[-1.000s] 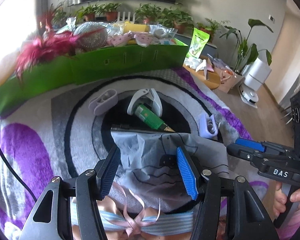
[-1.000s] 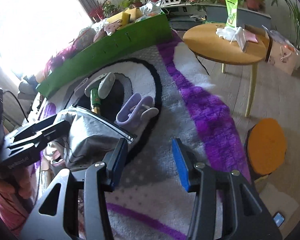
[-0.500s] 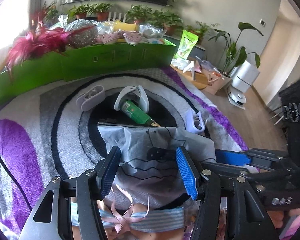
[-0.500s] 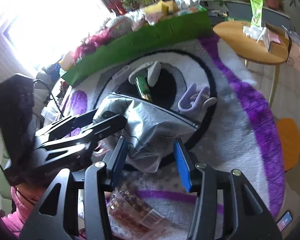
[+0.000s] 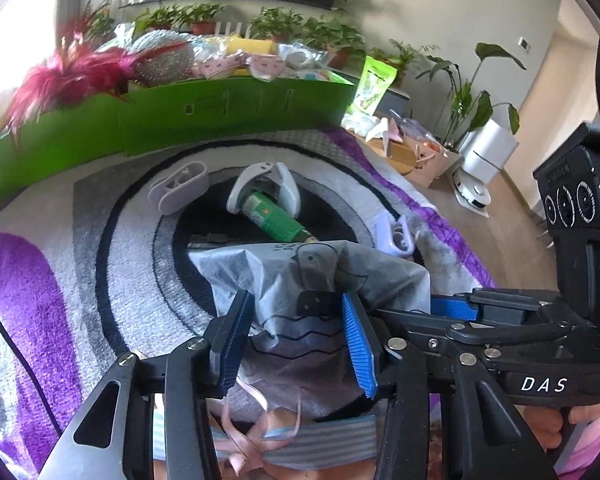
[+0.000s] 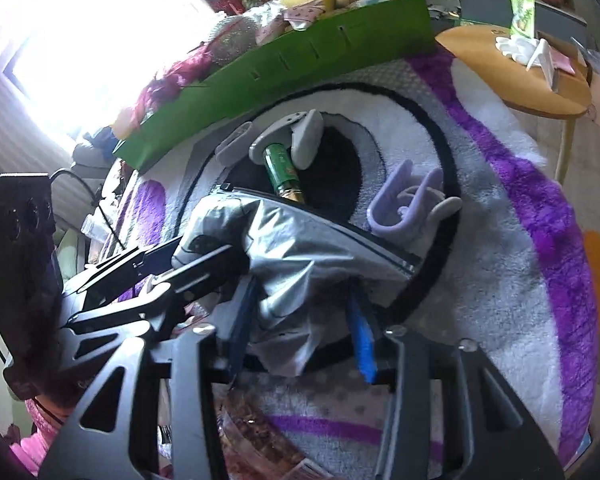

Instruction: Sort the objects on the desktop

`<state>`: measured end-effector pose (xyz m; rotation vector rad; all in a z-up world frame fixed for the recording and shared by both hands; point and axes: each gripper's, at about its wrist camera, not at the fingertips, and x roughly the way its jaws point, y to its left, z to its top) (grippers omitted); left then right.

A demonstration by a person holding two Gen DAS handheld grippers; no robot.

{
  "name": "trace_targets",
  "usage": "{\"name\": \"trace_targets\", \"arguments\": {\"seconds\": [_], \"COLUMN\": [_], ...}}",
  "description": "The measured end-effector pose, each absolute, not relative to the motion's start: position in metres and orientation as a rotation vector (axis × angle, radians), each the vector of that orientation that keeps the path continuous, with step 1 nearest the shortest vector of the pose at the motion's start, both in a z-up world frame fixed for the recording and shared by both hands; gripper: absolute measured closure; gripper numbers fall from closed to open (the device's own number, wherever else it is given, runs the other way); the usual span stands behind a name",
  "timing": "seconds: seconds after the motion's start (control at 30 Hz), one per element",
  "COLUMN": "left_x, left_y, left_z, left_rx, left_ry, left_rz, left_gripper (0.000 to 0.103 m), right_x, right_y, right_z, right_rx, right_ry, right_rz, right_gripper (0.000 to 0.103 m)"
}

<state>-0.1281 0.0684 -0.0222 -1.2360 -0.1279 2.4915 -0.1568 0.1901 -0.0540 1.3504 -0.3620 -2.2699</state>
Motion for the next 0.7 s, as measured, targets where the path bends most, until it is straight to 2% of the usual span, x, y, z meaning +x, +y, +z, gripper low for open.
{"name": "trace_targets", "arguments": {"seconds": [0.1,0.7], "left_x": [-0.124,-0.101], "left_y": [0.069,0.047], "left_z": [-0.016,0.047], "left_rx": [-1.228,-1.035], "left_ry": [-0.143,-0.13], "left_rz": [2.484,2.649], "left_gripper": [0.06,0.06], "right_x": [-0.151,-0.134], "right_y": [0.187,0.167], "right_z": [-0.045,0.019], "right_rx": [1.308,1.079], "right_ry": [-0.328,-0.178], "right_rz": [-2.266,-2.268], "right_gripper": [0.078,0.078]}}
